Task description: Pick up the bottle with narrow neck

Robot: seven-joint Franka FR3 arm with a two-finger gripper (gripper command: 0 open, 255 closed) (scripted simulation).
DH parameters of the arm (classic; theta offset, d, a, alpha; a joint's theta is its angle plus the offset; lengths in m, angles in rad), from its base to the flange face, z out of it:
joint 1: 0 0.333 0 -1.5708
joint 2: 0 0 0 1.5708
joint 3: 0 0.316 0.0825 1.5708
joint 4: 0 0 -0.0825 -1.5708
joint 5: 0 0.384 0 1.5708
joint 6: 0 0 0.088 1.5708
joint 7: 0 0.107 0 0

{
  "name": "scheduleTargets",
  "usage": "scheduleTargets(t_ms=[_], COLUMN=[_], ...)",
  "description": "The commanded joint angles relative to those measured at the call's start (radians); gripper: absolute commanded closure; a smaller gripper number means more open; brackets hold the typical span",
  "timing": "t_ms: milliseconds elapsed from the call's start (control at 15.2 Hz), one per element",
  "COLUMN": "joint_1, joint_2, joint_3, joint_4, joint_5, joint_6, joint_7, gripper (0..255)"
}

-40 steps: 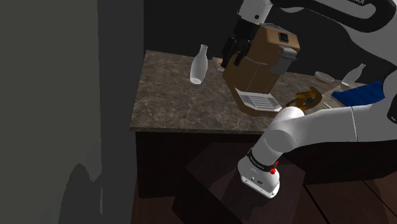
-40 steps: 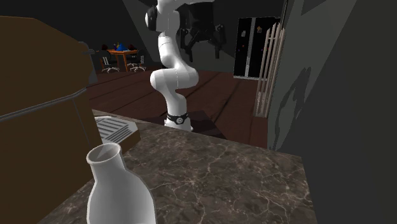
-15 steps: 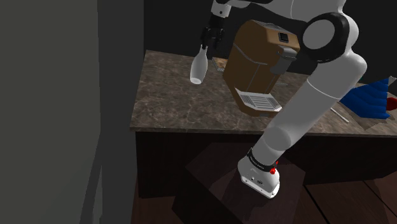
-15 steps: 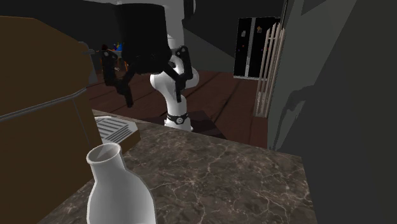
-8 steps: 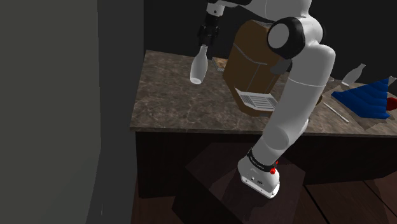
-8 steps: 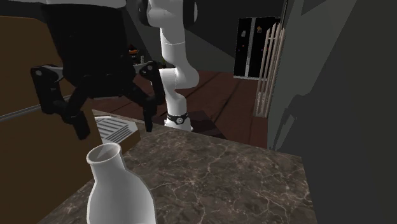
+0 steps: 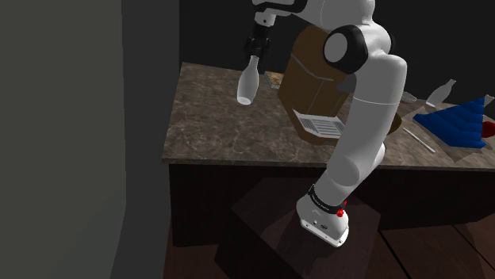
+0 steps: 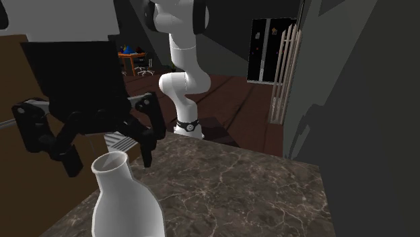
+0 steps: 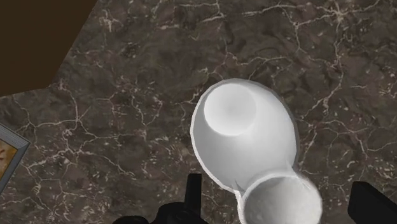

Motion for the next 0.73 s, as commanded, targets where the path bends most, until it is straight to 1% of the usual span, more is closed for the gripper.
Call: scheduleTargets(t_ms=[0, 132, 198, 660], joint_1=[0.002, 0.002, 0.001, 0.001], joint_2=[-0.006, -0.006, -0.005, -0.005], joint_3=[0.0, 0.0, 0.0, 0.0], joint_4=[-0.043, -0.044, -0.041, -0.04], joint_5=[-0.001, -0.001, -0.001, -0.001], joint_6=[0.038, 0.038, 0.037, 0.036], joint_7=[-0.001, -0.001, -0.002, -0.002], gripper=[0, 0, 255, 255])
